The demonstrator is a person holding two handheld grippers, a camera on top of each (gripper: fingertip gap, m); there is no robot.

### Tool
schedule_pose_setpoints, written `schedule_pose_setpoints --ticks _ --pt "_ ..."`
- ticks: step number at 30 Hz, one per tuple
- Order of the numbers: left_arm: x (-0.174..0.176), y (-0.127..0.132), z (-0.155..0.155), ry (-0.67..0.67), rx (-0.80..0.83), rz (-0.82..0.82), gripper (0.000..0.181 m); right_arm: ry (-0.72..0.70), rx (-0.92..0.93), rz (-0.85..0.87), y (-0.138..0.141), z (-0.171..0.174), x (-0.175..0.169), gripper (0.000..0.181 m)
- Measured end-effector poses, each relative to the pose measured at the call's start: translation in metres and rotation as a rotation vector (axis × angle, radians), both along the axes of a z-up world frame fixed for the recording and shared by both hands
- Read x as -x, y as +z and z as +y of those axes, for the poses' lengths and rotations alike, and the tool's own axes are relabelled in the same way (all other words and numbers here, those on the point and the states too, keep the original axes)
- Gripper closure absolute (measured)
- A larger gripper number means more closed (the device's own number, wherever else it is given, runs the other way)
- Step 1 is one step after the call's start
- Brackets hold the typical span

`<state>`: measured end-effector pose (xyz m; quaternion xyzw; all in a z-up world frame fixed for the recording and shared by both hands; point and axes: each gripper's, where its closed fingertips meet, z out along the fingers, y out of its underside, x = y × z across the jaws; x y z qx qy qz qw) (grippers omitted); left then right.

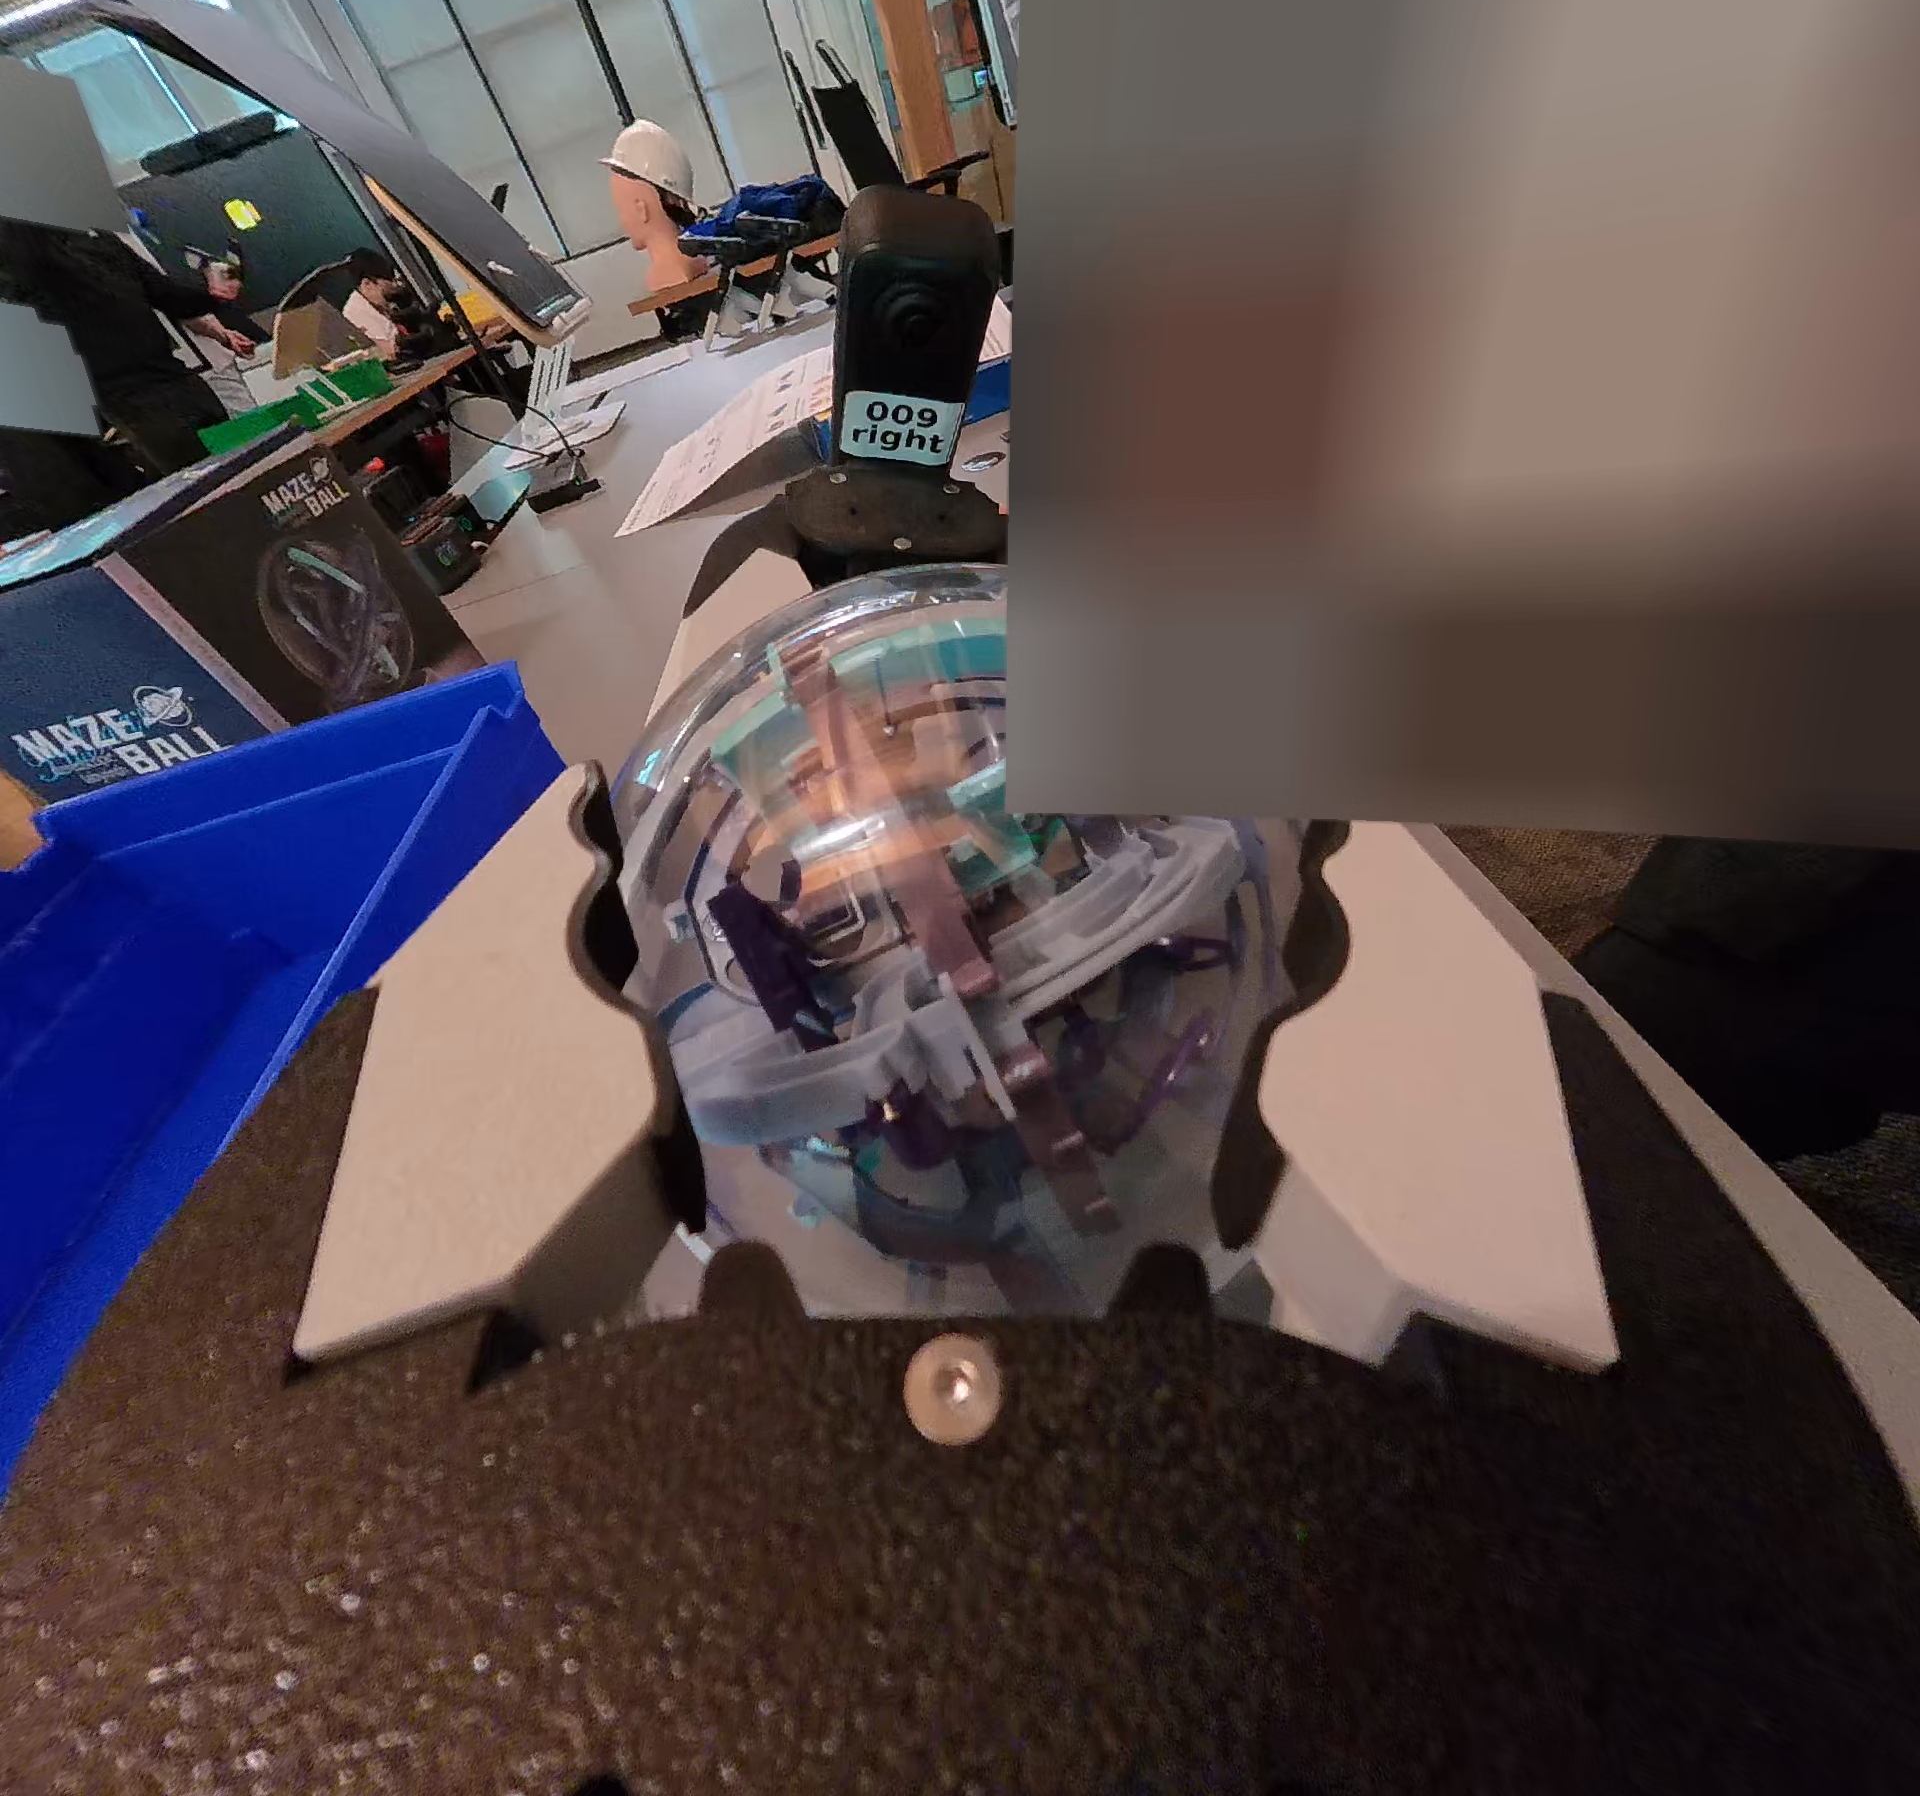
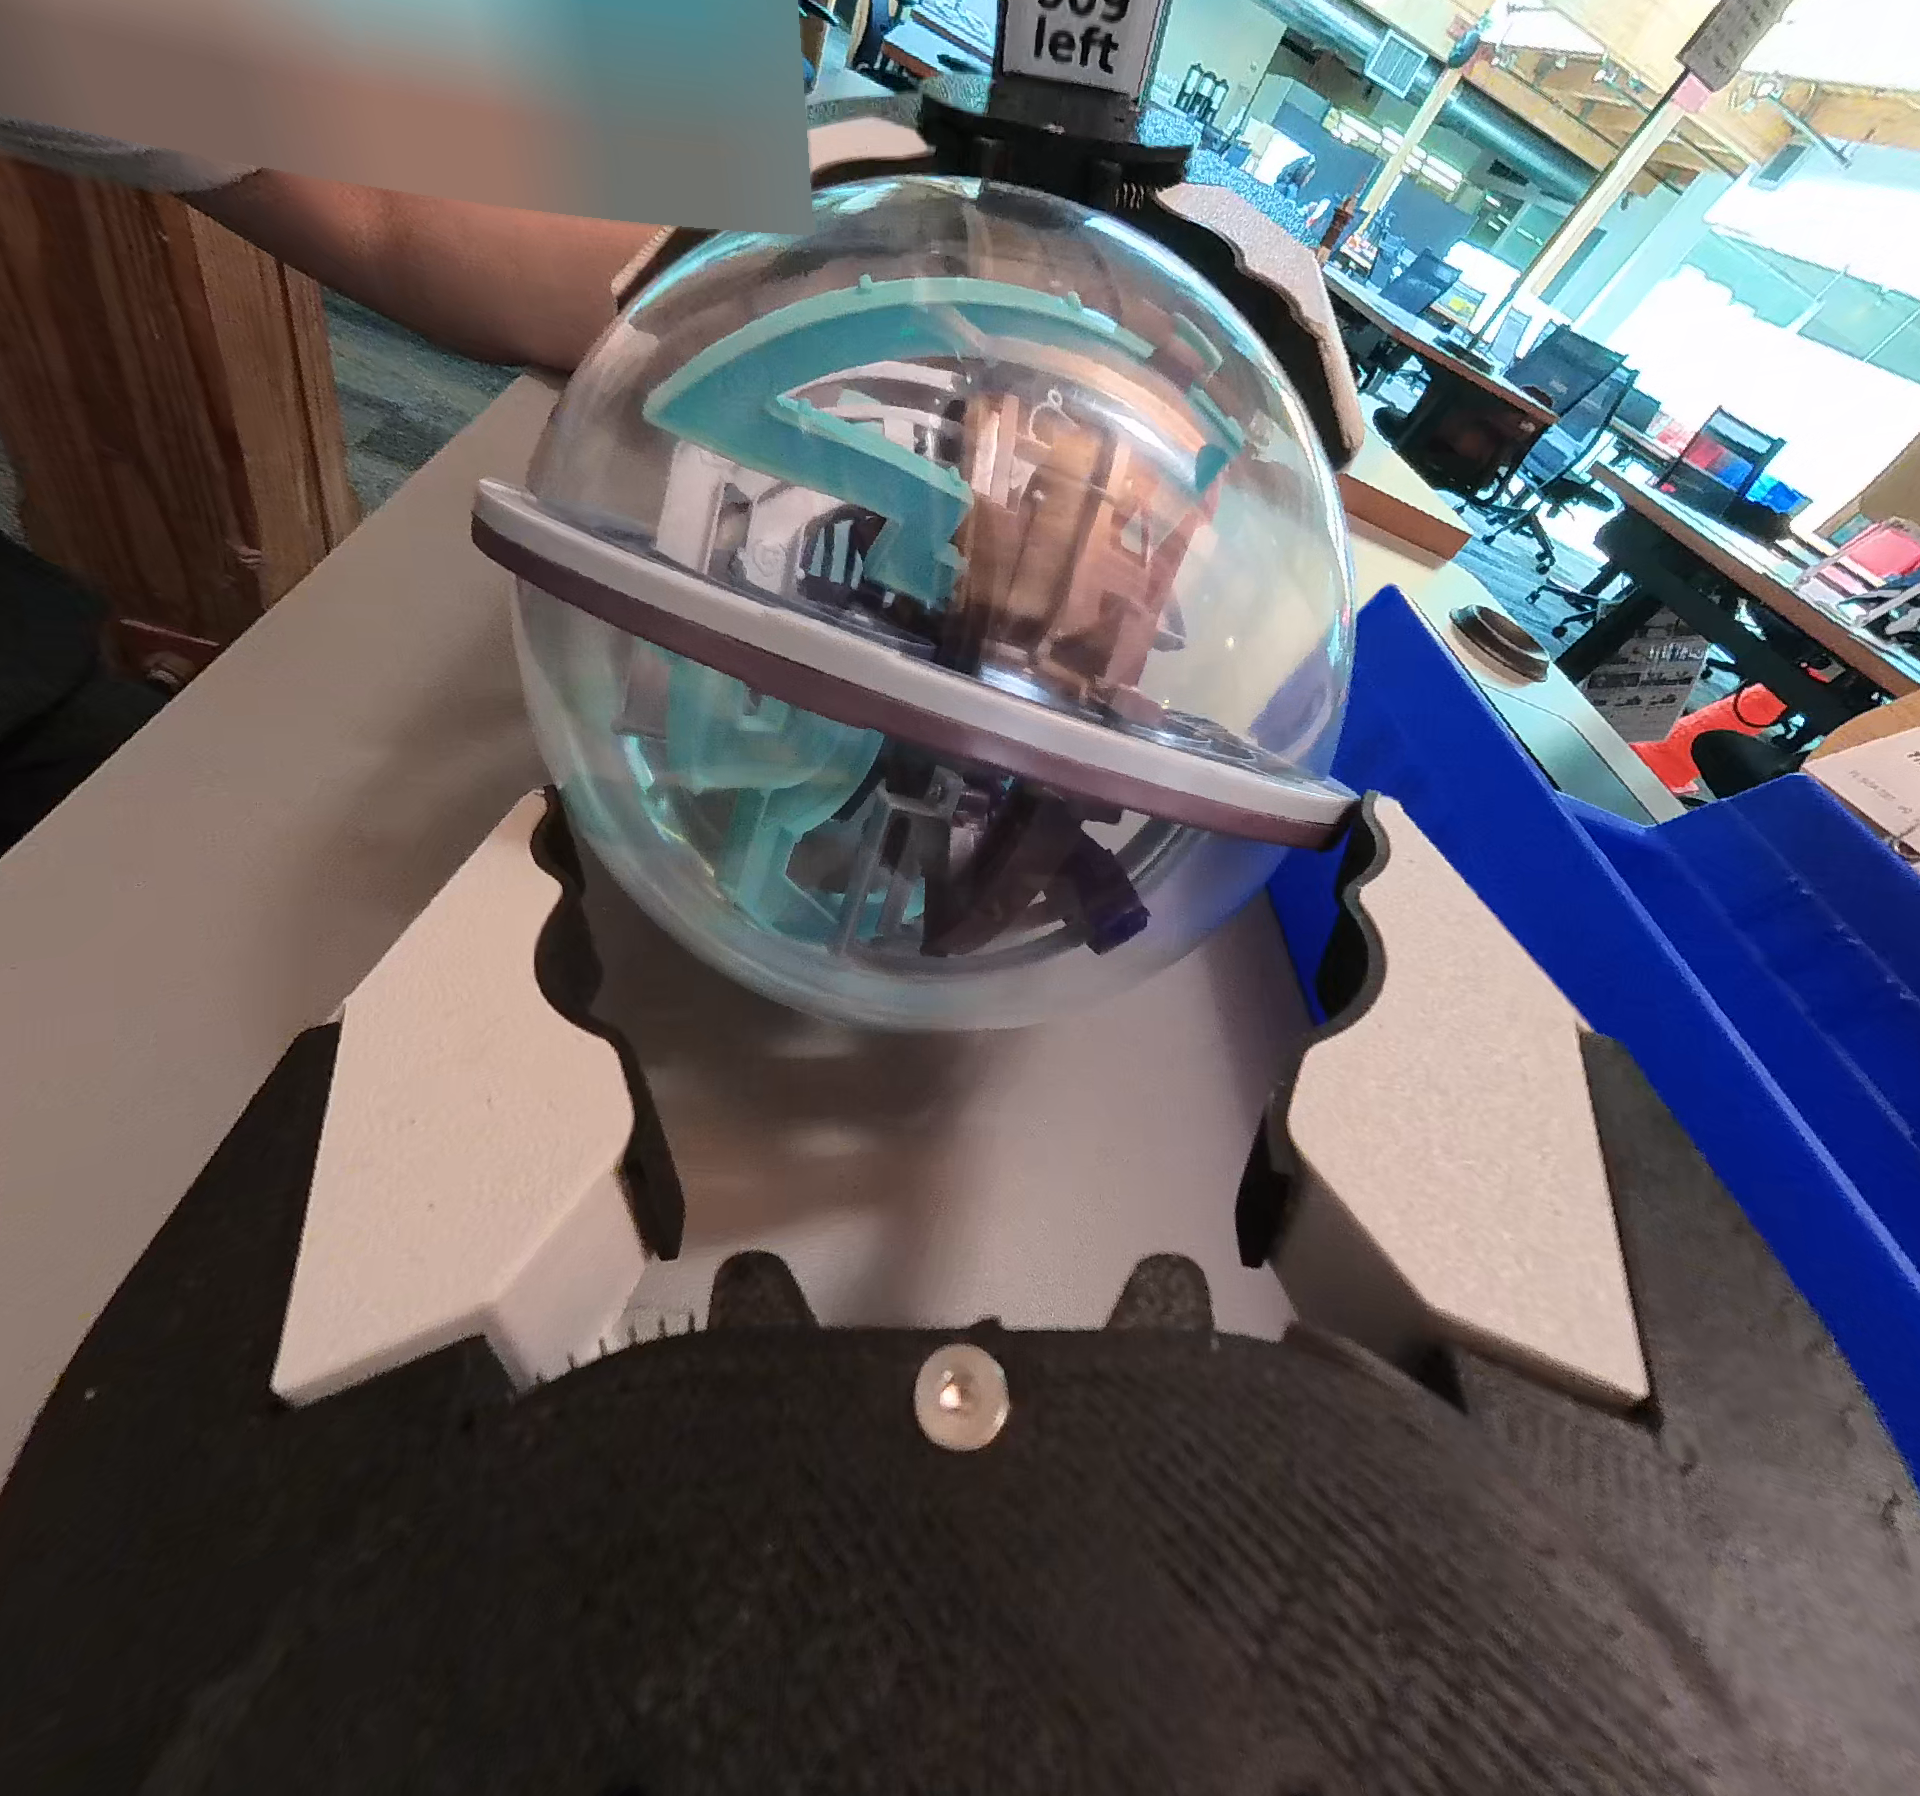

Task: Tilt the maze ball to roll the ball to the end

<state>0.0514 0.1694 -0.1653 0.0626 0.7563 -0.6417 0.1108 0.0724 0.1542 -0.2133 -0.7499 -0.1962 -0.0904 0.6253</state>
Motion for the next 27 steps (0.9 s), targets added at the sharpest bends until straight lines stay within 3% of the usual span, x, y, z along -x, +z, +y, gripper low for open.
schedule_pose_setpoints --ticks 17,27 --pt "-0.019 0.001 -0.01 0.158 -0.012 0.203 0.055 -0.088 0.116 -0.027 -0.023 0.006 -0.016 0.024" --pt "-0.021 0.001 -0.011 0.19 -0.022 0.22 0.055 -0.096 0.137 -0.053 -0.022 0.001 -0.018 0.03"
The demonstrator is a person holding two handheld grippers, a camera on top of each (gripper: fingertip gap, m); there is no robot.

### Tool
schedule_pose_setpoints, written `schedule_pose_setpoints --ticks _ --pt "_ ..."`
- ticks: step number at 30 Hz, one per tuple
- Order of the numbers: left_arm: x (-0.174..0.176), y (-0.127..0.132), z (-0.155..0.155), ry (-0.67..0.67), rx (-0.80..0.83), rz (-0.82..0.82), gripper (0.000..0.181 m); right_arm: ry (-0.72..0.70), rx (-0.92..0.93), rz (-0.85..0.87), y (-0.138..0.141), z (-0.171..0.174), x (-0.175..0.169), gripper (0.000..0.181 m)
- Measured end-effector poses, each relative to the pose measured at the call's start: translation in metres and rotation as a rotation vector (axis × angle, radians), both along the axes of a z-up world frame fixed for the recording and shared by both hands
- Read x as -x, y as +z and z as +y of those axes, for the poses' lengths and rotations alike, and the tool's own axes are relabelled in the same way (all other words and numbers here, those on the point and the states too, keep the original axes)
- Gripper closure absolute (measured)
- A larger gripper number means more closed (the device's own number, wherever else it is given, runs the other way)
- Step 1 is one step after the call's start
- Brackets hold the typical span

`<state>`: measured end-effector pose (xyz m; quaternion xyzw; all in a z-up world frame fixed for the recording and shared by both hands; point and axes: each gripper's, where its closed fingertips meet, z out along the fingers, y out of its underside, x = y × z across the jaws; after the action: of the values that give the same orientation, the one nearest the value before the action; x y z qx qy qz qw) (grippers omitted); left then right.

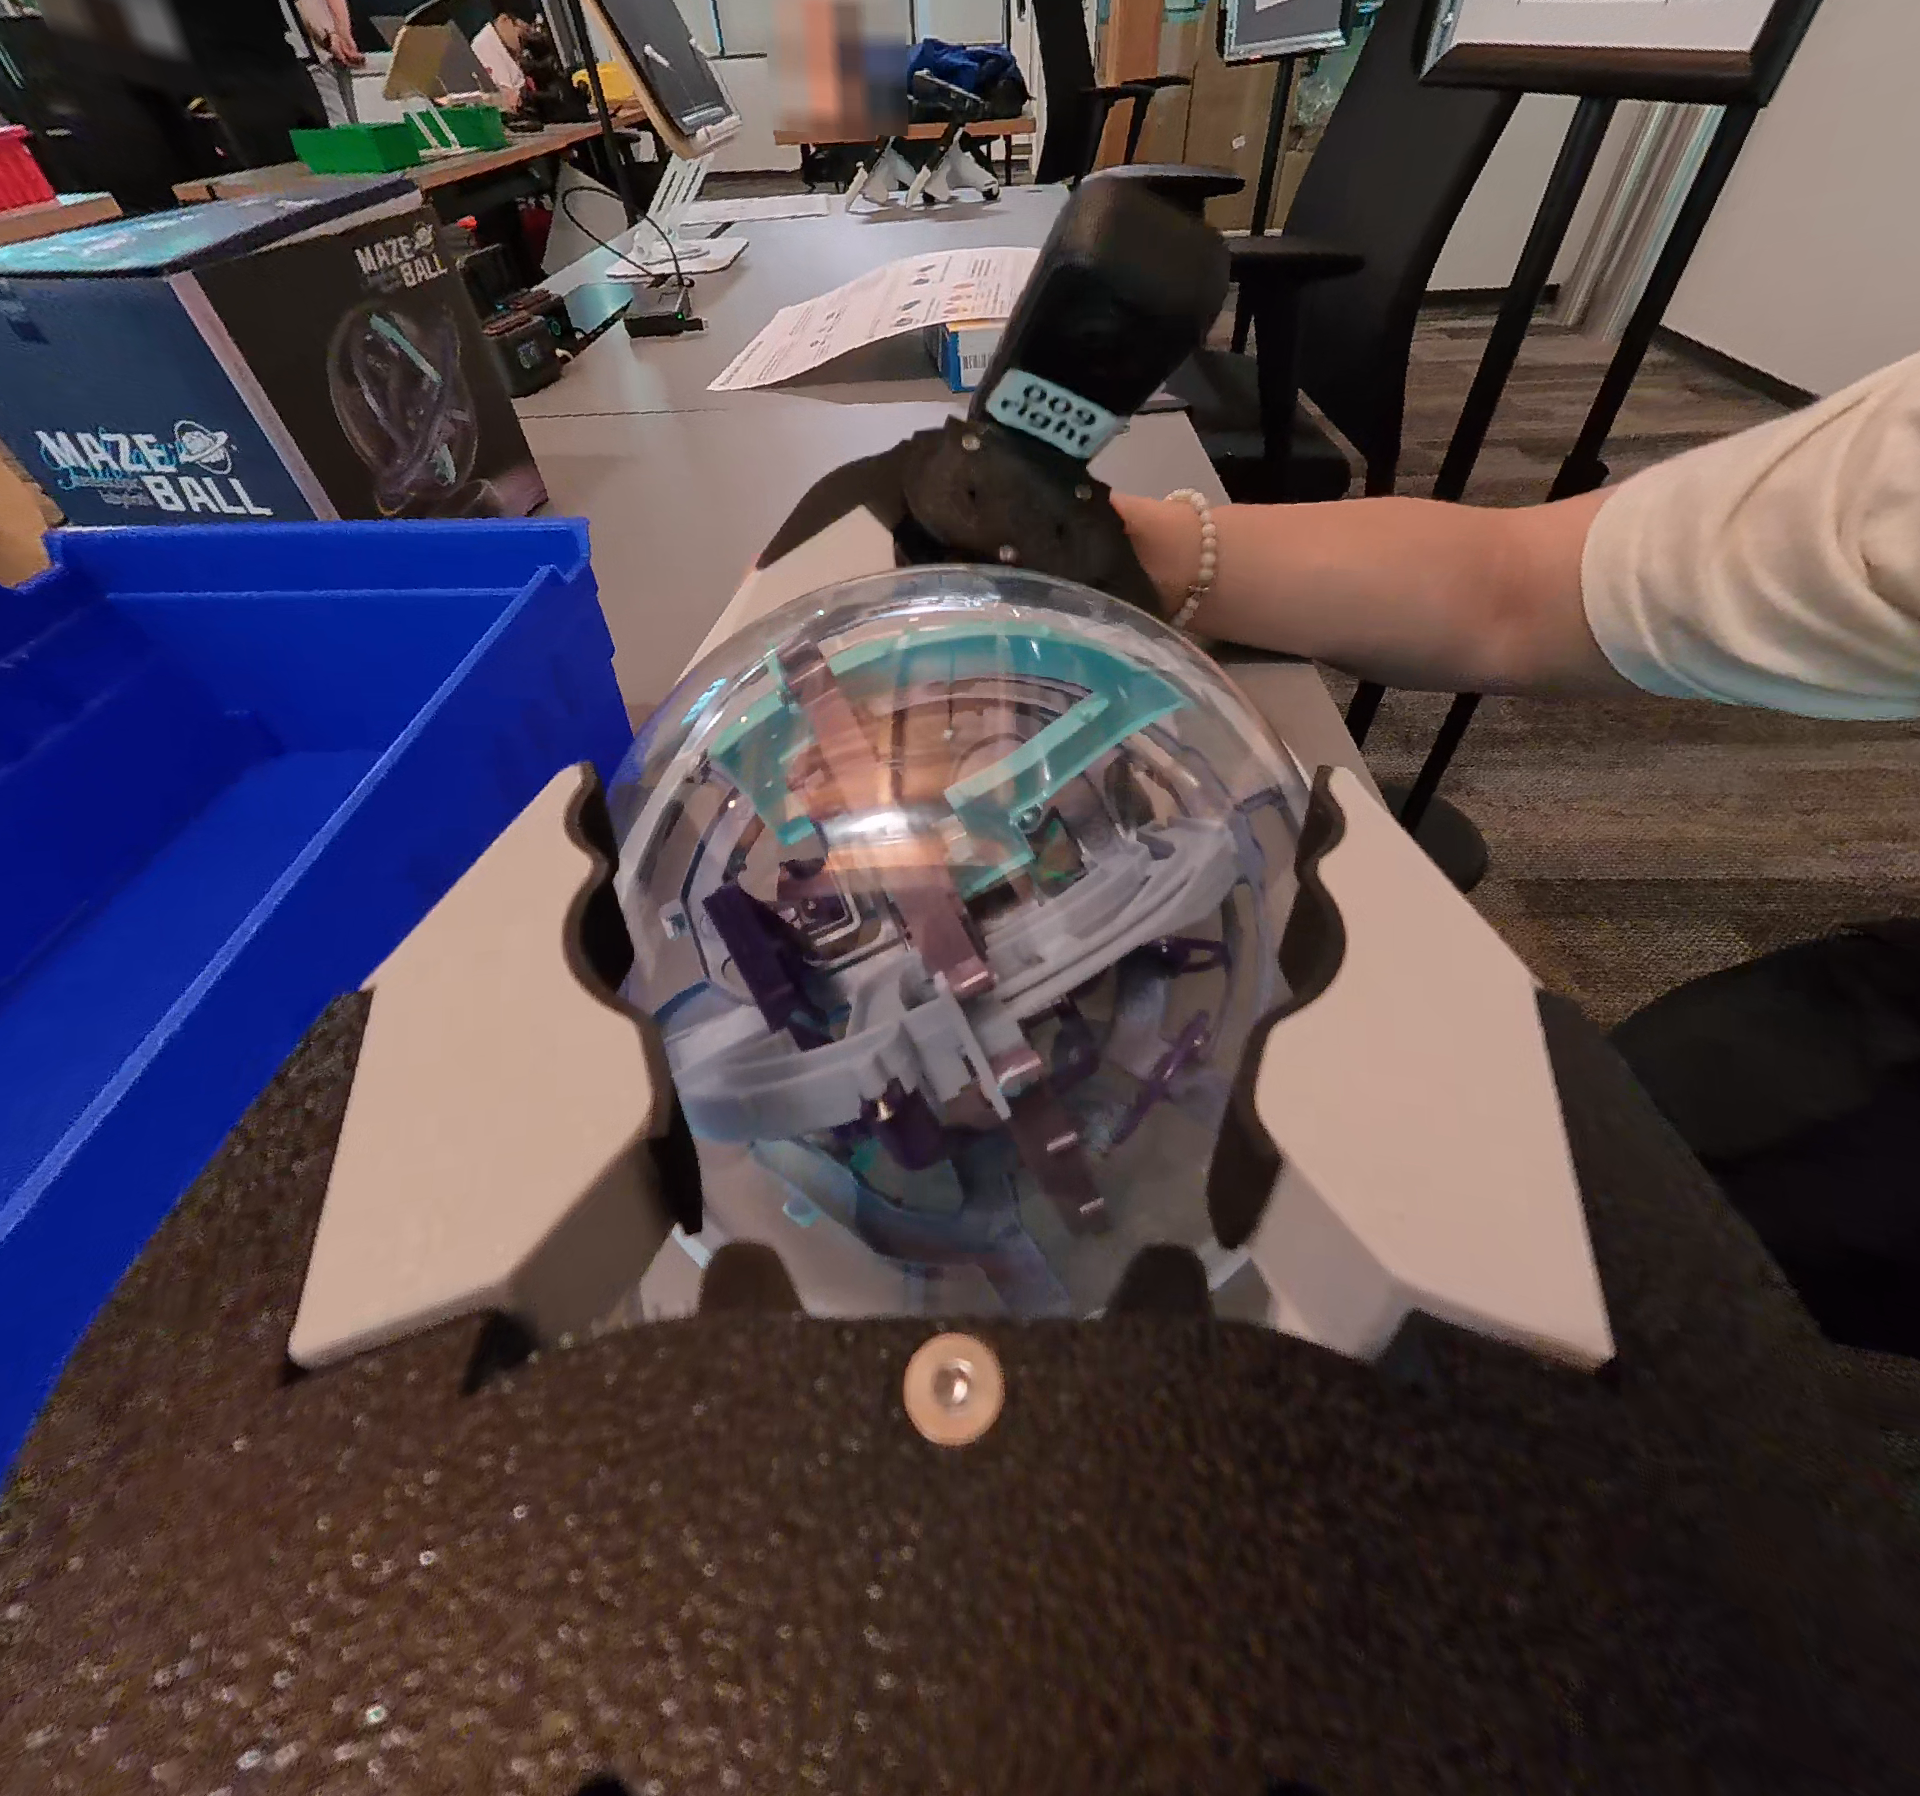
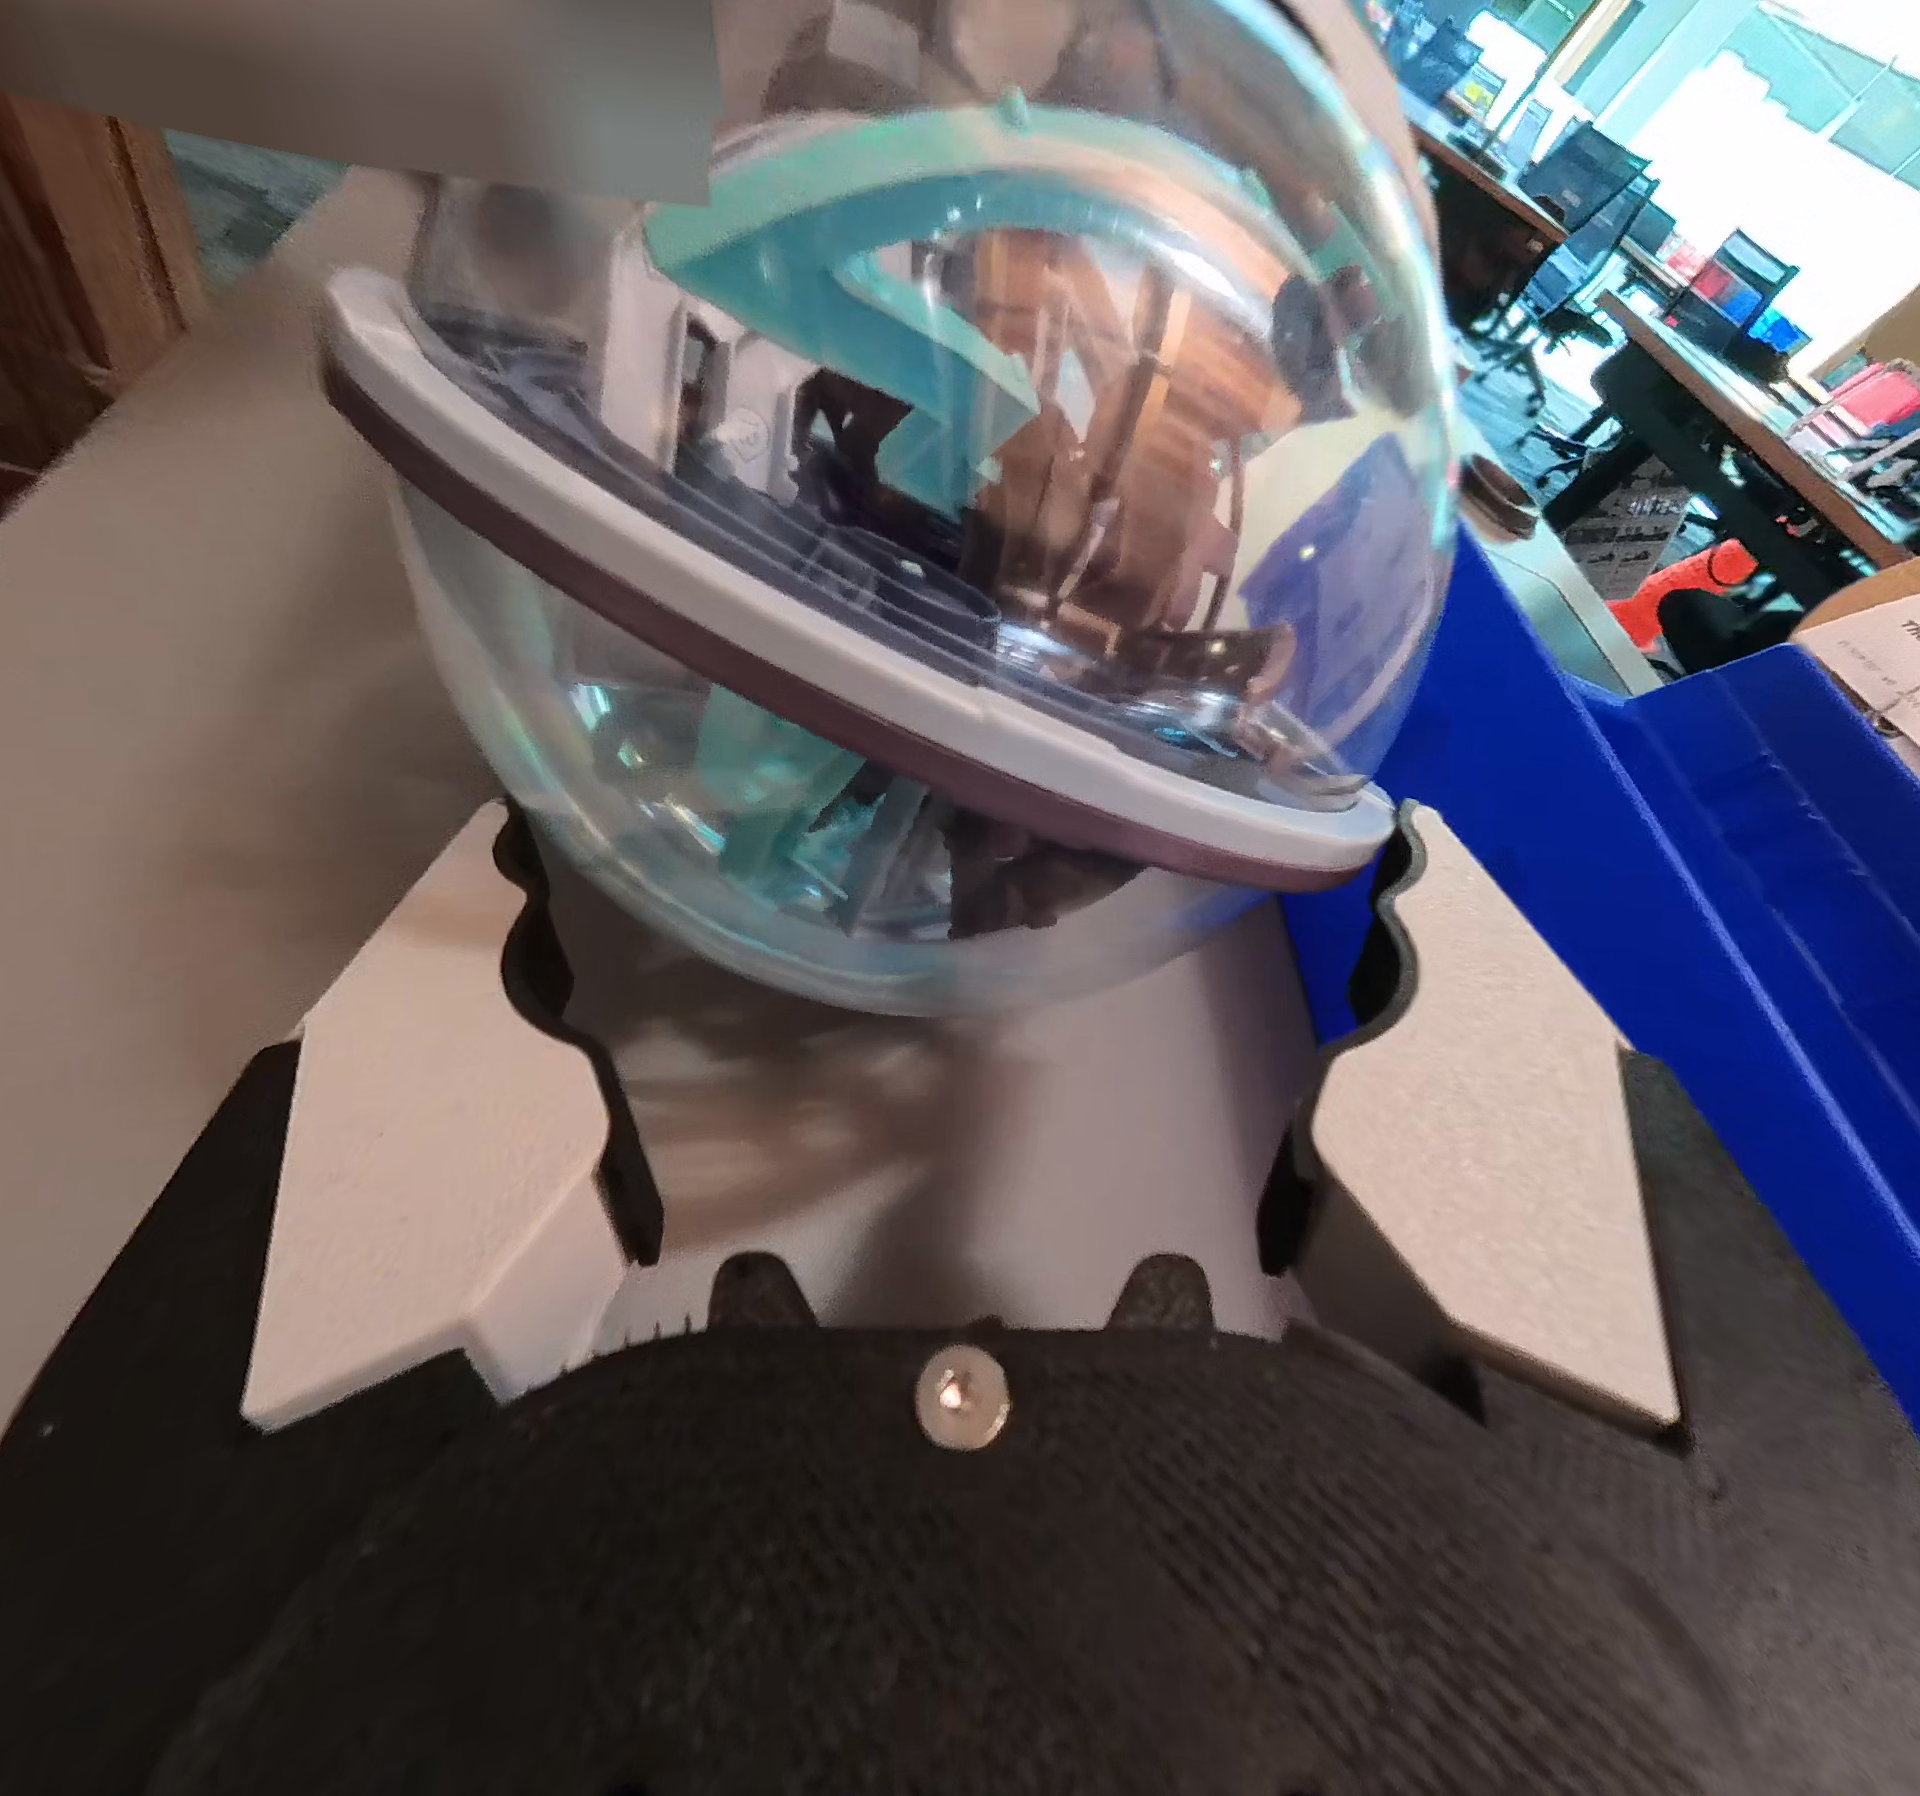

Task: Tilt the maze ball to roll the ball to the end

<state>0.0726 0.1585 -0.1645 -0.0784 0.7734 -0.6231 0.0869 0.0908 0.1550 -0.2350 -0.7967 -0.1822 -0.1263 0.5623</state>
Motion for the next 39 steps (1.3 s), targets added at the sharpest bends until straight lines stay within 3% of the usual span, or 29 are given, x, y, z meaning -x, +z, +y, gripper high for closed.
schedule_pose_setpoints --ticks 3,6,8,12,15,19,29,39 --pt "-0.002 0.0 0.001 0.011 -0.004 0.014 0.055 0.048 -0.073 0.113 0.025 -0.011 0.007 0.04" --pt "-0.004 0.0 -0.001 0.024 0.0 0.024 0.055 0.098 -0.314 0.184 0.073 -0.019 0.012 0.039" --pt "-0.004 0.0 -0.003 0.029 0.001 0.024 0.055 0.096 -0.399 0.183 0.087 -0.018 0.011 0.04" --pt "-0.007 0.001 -0.01 0.042 0.001 0.019 0.055 0.096 -0.362 0.126 0.078 -0.005 0.017 0.045" --pt "-0.009 0.001 -0.012 0.049 -0.022 -0.012 0.055 0.141 -0.322 0.145 0.07 -0.005 0.024 0.06" --pt "-0.013 0.0 -0.011 0.085 -0.041 -0.087 0.054 0.096 -0.291 0.085 0.064 -0.007 0.017 0.06" --pt "-0.024 0.007 0.008 0.128 0.04 -0.091 0.063 0.033 -0.26 0.048 0.053 -0.005 0.005 0.058" --pt "-0.05 0.016 0.047 0.315 0.034 -0.017 0.06 -0.041 -0.195 0.007 0.035 0.003 -0.006 0.056"
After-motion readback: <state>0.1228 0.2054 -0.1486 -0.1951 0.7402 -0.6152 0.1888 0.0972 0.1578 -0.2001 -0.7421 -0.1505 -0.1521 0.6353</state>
